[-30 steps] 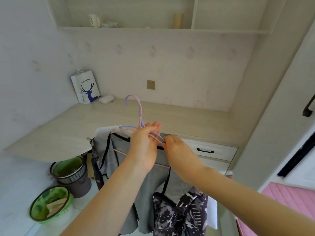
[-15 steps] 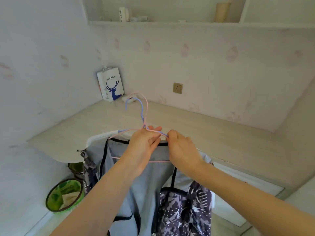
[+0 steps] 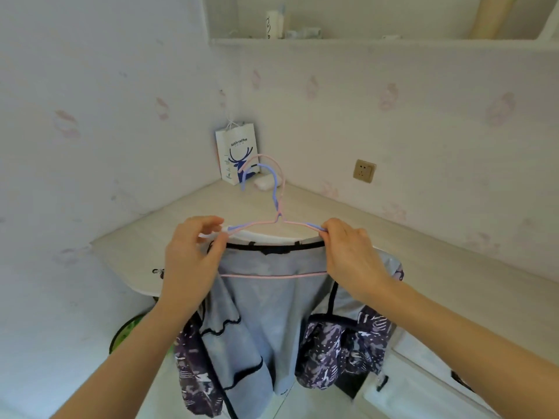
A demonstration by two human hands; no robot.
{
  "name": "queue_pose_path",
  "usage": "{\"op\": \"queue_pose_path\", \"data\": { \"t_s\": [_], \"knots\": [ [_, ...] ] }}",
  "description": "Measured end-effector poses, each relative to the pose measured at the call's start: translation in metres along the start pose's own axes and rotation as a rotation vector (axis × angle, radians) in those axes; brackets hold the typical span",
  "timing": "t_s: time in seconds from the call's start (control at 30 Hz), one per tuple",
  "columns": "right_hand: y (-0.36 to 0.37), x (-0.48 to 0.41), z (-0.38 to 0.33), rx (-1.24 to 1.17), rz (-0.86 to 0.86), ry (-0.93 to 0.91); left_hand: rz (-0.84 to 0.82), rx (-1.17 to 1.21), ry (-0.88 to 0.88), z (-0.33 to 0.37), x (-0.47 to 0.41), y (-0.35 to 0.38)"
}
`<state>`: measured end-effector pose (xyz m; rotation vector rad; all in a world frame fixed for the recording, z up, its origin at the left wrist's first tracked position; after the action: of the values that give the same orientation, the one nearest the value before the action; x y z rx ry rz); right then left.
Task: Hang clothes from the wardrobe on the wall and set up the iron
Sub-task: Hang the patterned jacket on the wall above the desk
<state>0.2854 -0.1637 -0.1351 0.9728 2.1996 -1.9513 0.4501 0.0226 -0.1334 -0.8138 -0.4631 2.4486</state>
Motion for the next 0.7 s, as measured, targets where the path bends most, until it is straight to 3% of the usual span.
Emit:
{"op": "queue_pose_path", "data": {
  "t_s": [0.17,0.3,0.43,0.7],
  "knots": [
    [0.006,-0.035,0.000,-0.027,-0.012,0.010,-0.282,-0.289,0.216,-0.043,-0.044,0.014],
    [0.022,-0.067,-0.001,-0.060,-0.066,0.060,-0.325,-0.446,0.257,-0.073,-0.073,0.011],
    [0.041,-0.096,-0.012,-0.067,-0.102,0.051,-0.305,-0.285,0.138,-0.099,-0.102,-0.002],
    [0.067,-0.149,-0.024,-0.026,-0.060,0.021,-0.236,-0.225,0.194,-0.133,-0.159,-0.032]
  ]
}}
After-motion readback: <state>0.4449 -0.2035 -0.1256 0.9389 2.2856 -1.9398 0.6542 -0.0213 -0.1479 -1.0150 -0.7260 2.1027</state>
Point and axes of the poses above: each hand's wrist, its own x-axis away from the middle knuckle, its own y-axis out of the palm, z = x × y, the point moved 8 cm from there along -x, towards the middle knuckle, and after that the axes turned 8 degrees about -z, right-handed, at the moved point
